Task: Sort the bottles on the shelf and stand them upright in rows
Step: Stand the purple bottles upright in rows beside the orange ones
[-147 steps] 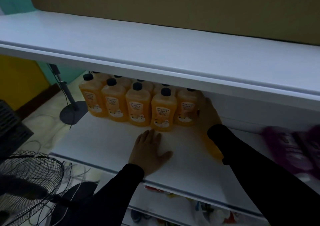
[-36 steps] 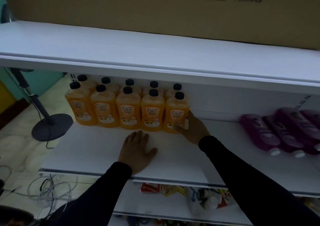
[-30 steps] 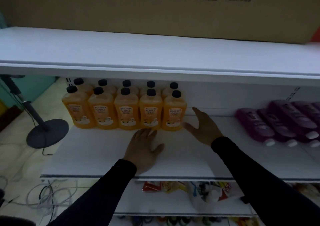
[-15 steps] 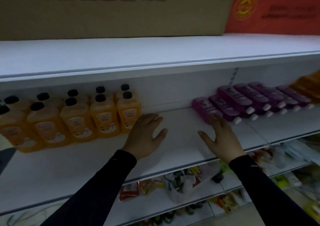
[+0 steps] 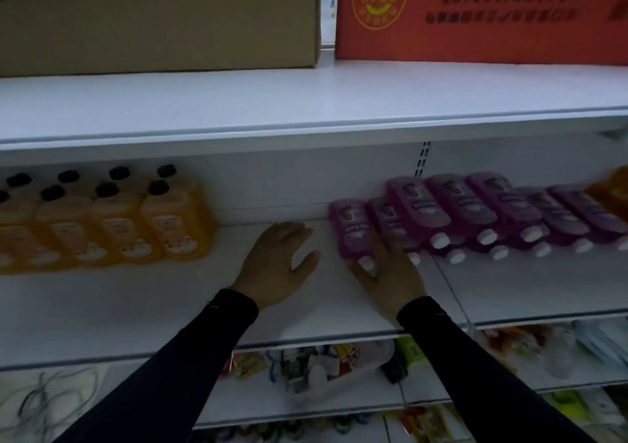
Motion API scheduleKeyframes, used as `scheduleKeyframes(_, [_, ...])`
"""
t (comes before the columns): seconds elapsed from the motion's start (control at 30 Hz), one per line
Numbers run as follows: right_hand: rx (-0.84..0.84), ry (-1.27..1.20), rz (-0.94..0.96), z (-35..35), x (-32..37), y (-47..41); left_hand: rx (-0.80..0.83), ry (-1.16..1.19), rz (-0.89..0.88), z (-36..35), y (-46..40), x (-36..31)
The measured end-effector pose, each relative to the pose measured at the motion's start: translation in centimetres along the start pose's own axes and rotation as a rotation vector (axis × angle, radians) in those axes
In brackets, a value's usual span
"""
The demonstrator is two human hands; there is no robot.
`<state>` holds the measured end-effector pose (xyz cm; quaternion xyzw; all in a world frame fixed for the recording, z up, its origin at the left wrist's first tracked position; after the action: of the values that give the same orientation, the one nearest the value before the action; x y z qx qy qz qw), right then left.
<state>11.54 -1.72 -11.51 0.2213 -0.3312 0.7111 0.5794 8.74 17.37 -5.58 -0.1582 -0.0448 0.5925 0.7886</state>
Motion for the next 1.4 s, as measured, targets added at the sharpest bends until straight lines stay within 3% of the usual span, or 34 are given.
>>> scheduleKeyframes(0.2, [0.085, 0.248, -0.153, -3.2, -1.3, -3.1, 0.059, -0.019, 0.076, -1.3, 0.7, 0.2])
scheduleKeyframes(0.3, [0.096, 0.255, -0.154, -3.4, -1.8, -3.7, 0.065, -0.029, 0.081, -1.6, 0.8, 0.6])
scheduleKeyframes(0.43, [0.179, 0.207, 0.063, -3.1, -1.1, -3.6, 0.116, -0.045, 0.092, -3.1, 0.4, 0.9])
scheduleKeyframes(0.63, [0.511, 0.042, 0.315, -3.8, 0.1, -1.4, 0.153, -0.118, -0.018, -4.2, -1.7, 0.1])
scheduleKeyframes(0.73, [0.529, -0.194, 0.171, -3.7, -0.6, -1.1, 0.353, -0.148, -0.011, -6.5, -2.6, 1.0])
scheduleKeyframes(0.83, [0.368, -0.487, -0.100, -3.7, -2.0, -1.5, 0.487, 0.022, 0.018, -7.7, -2.9, 1.6])
scheduleKeyframes(0.9, [0.316, -0.408, -0.209, -3.8, -2.9, -1.6, 0.507, 0.063, 0.009, -7.8, -3.0, 1.5])
scheduleKeyframes(1.0, [0.355, -0.248, -0.225, -3.7, -2.5, -1.9, 0.535, 0.075, 0.004, -7.9, -2.9, 1.7])
scheduleKeyframes(1.17, [0.316, -0.374, -0.179, -2.9, -0.8, -3.0, 0.416, 0.119, 0.003, -6.6, -3.1, 2.6])
scheduleKeyframes(1.3, [0.237, -0.412, 0.084, -0.9, 3.8, -5.4, 0.280, 0.183, 0.024, -4.8, -3.0, 3.4])
scheduleKeyframes(1.4, [0.281, -0.505, 0.171, -0.8, 6.9, -6.0, 0.182, 0.472, 0.077, -3.7, -2.6, 4.0])
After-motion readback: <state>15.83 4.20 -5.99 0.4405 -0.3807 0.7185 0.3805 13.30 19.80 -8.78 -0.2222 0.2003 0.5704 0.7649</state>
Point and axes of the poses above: each hand's wrist, its own y-axis away from the middle knuckle, its own z-axis out of the back of the hand, x = y × z, the point moved 10 cm from there along -y, towards the middle knuckle, and after that the axes turned 14 degrees about -y, right-handed, at the moved point
